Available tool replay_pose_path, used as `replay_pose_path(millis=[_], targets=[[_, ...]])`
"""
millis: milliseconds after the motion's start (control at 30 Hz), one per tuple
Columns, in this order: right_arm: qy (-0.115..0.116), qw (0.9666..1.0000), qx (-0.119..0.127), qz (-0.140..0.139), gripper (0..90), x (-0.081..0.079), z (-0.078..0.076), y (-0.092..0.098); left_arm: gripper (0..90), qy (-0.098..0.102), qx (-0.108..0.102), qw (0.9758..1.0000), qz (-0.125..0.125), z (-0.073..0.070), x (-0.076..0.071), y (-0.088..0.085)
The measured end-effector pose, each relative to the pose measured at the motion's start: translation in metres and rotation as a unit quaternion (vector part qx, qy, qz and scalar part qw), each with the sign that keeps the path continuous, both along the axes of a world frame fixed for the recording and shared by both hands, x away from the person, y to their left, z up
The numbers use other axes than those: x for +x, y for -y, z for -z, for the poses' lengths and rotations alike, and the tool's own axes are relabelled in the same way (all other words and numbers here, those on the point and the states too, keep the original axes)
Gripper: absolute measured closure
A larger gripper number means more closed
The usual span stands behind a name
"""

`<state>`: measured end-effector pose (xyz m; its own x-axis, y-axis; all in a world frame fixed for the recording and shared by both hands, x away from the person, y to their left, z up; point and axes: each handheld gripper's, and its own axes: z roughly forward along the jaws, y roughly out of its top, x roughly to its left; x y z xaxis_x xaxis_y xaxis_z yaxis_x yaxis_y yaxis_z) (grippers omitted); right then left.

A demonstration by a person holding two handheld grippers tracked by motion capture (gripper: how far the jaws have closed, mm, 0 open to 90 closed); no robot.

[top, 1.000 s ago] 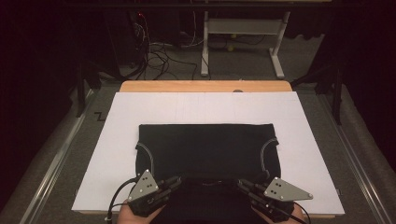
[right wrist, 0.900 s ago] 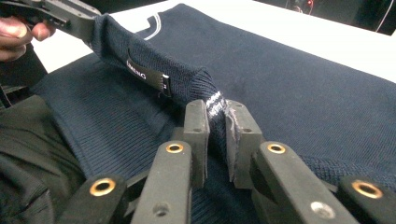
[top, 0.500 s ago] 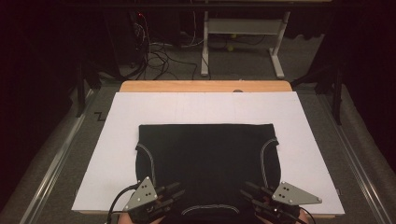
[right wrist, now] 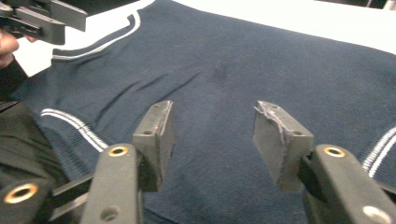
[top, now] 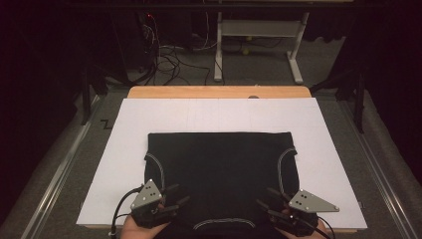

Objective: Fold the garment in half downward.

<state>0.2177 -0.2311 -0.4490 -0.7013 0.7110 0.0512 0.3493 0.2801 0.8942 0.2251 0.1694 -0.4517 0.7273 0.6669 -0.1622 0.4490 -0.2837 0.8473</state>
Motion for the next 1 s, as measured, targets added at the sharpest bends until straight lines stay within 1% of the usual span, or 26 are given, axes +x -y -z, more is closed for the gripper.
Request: replay_pose_path(millis=[67, 133, 167, 200, 333, 367, 433, 467, 533, 633, 700, 733, 767, 800, 833, 867, 933, 1000], targets=[[0.003, 1.0000, -0.004, 0.008, 41.5, 0.002, 0.001, 0.001, 35.5, 0.000, 0.000, 1.0000, -0.001, 0.001, 0.003, -0.003], [0.005, 0.9999, -0.002, 0.014, 37.6, 0.003, 0.002, 0.001, 32.4, 0.003, 0.001, 0.9999, -0.011, 0.003, 0.007, -0.008], [0.006, 0.9998, -0.001, 0.018, 35.9, 0.004, 0.003, 0.002, 31.0, 0.004, -0.002, 0.9998, -0.017, 0.004, 0.009, -0.010], [0.005, 0.9998, 0.001, 0.020, 35.2, 0.005, 0.003, 0.002, 30.4, 0.005, -0.007, 0.9997, -0.024, 0.005, 0.011, -0.013], [0.002, 0.9994, 0.003, 0.035, 30.5, 0.011, 0.006, 0.007, 29.6, 0.016, -0.005, 0.9990, -0.040, 0.007, 0.019, -0.026], [0.003, 0.9992, 0.003, 0.041, 28.6, 0.013, 0.007, 0.008, 26.8, 0.015, -0.006, 0.9988, -0.046, 0.007, 0.021, -0.029], [0.005, 0.9986, 0.007, 0.053, 25.2, 0.015, 0.007, 0.012, 25.4, 0.011, -0.015, 0.9985, -0.052, 0.008, 0.026, -0.038], [0.005, 0.9982, 0.009, 0.059, 23.4, 0.017, 0.007, 0.014, 23.3, 0.007, -0.015, 0.9983, -0.055, 0.009, 0.028, -0.041], [0.005, 0.9974, 0.012, 0.071, 19.6, 0.019, 0.008, 0.018, 19.4, -0.001, -0.007, 0.9981, -0.061, 0.011, 0.034, -0.048], [0.003, 0.9960, 0.019, 0.087, 15.0, 0.024, 0.008, 0.024, 14.3, -0.011, -0.010, 0.9973, -0.072, 0.013, 0.040, -0.057], [0.008, 0.9953, 0.021, 0.094, 12.9, 0.027, 0.007, 0.027, 12.5, -0.009, -0.018, 0.9967, -0.079, 0.013, 0.042, -0.063], [0.012, 0.9949, 0.022, 0.097, 10.6, 0.028, 0.007, 0.028, 10.7, -0.008, -0.016, 0.9963, -0.084, 0.012, 0.043, -0.065], [0.014, 0.9945, 0.022, 0.101, 7.7, 0.029, 0.007, 0.029, 6.5, -0.007, -0.014, 0.9957, -0.092, 0.011, 0.044, -0.066], [0.016, 0.9942, 0.021, 0.104, 4.8, 0.030, 0.006, 0.028, 2.0, -0.009, -0.016, 0.9954, -0.094, 0.009, 0.045, -0.068], [0.018, 0.9940, 0.019, 0.106, 1.6, 0.031, 0.006, 0.028, 0.0, -0.009, -0.020, 0.9953, -0.094, 0.008, 0.046, -0.069], [0.020, 0.9938, 0.020, 0.108, 0.0, 0.032, 0.005, 0.027, 0.0, -0.006, -0.020, 0.9950, -0.097, 0.007, 0.045, -0.070], [0.022, 0.9934, 0.015, 0.112, 0.0, 0.033, 0.005, 0.026, 0.0, -0.002, -0.015, 0.9947, -0.101, 0.006, 0.045, -0.072], [0.021, 0.9933, 0.010, 0.113, 0.0, 0.035, 0.005, 0.024, 0.0, -0.003, -0.017, 0.9944, -0.105, 0.007, 0.046, -0.075]])
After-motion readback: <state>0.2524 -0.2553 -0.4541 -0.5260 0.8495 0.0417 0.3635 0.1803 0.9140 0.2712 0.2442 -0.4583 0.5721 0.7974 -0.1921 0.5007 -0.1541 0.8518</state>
